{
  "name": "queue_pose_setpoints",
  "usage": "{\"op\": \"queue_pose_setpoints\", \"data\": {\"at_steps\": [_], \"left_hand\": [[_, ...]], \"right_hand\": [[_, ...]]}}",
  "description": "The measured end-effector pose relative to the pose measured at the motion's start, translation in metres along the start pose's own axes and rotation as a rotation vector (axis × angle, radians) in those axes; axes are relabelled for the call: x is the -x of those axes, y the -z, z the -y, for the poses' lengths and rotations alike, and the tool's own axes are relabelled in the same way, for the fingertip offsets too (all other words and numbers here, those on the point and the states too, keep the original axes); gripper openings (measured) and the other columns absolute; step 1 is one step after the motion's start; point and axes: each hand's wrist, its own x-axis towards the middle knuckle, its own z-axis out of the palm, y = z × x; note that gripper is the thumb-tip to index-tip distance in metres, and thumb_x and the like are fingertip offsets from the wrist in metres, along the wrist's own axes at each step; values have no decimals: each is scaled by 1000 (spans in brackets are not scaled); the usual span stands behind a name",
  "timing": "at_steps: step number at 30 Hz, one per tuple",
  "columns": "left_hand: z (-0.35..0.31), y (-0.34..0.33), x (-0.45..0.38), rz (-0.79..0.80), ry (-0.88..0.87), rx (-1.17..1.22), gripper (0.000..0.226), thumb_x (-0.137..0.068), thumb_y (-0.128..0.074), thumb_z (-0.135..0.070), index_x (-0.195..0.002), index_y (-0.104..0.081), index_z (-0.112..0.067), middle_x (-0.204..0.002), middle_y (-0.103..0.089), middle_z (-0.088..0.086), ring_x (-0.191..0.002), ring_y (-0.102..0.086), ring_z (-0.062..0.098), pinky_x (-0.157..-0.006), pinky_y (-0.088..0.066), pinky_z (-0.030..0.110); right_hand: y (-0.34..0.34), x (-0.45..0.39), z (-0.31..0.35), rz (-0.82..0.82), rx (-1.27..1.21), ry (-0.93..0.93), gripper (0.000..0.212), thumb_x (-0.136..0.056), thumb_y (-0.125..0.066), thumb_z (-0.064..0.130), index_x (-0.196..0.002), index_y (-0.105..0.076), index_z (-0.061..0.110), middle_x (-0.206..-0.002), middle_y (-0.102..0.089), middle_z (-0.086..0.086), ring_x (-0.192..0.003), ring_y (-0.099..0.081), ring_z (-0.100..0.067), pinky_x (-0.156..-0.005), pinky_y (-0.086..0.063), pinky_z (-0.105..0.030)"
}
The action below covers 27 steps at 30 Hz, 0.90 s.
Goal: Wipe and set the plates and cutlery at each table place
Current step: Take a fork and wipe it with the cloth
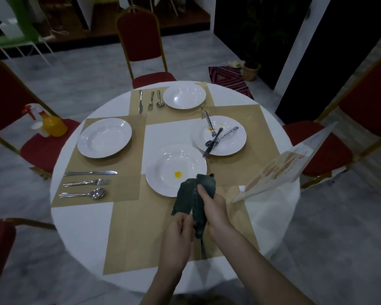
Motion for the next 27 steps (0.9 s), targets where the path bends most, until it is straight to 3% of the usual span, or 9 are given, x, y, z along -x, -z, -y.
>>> {"op": "queue_pose_setpoints", "data": {"at_steps": [3,7,11,13,15,17,20,24,27], "left_hand": [[-5,0,-9,23,-16,-4,29,-100,-44,-17,-73,-48,-6,-59,-45,0,-50,-38,7,-48,-32,21],[-1,6,-1,114,35,52,28,-99,-48,-20,-72,-47,-12,-57,-41,-4,-50,-34,8,-48,-28,23],[3,17,18,107,100,217,28,-98,-51,-11,-71,-49,-3,-45,-36,-5,-39,-28,8,-37,-23,17],[5,26,18,13,120,290,28,-92,-55,-17,-70,-50,0,-43,-35,-2,-38,-27,9,-36,-22,17],[6,28,8,-62,100,253,30,-95,-54,-17,-74,-51,4,-47,-42,2,-42,-33,10,-40,-27,18],[3,23,-5,-57,82,166,30,-98,-49,-19,-78,-53,4,-54,-49,3,-48,-40,11,-47,-33,22],[-4,15,-19,-13,21,44,30,-99,-46,-16,-72,-51,-4,-54,-50,-1,-49,-44,9,-49,-37,19],[-5,12,-19,-42,-31,-55,32,-97,-47,-10,-65,-45,-11,-48,-49,-5,-42,-43,1,-45,-35,13],[1,8,-5,45,-41,-96,33,-99,-48,-17,-67,-49,-10,-49,-57,-1,-43,-46,2,-49,-37,15]], "right_hand": [[-4,3,1,54,-62,-19,20,-91,-67,22,-99,-71,5,-93,-75,-13,-87,-72,-26,-71,-59,-33],[-3,-17,14,-52,-159,-115,14,-90,-68,18,-93,-69,4,-92,-72,-14,-83,-69,-28,-71,-59,-35],[17,-48,36,-240,-106,-15,15,-91,-67,21,-98,-64,8,-109,-69,-14,-91,-65,-27,-78,-55,-35],[27,-49,45,-186,-70,-8,19,-91,-67,25,-102,-64,10,-107,-68,-9,-91,-64,-22,-71,-53,-29],[26,-39,39,-72,27,-35,22,-89,-68,31,-101,-66,13,-107,-70,-6,-95,-65,-21,-75,-54,-31],[15,-21,23,88,112,-66,22,-89,-68,35,-100,-68,16,-105,-73,-7,-97,-67,-22,-88,-54,-37],[-4,7,-1,257,172,-68,22,-94,-62,33,-101,-71,14,-97,-76,-7,-93,-71,-22,-89,-55,-37],[-7,17,-13,234,217,45,20,-94,-62,31,-95,-69,12,-83,-73,-7,-68,-70,-14,-62,-55,-28],[-2,15,-1,166,87,-23,19,-95,-61,26,-102,-69,11,-93,-75,-9,-82,-73,-19,-66,-57,-28]]}}
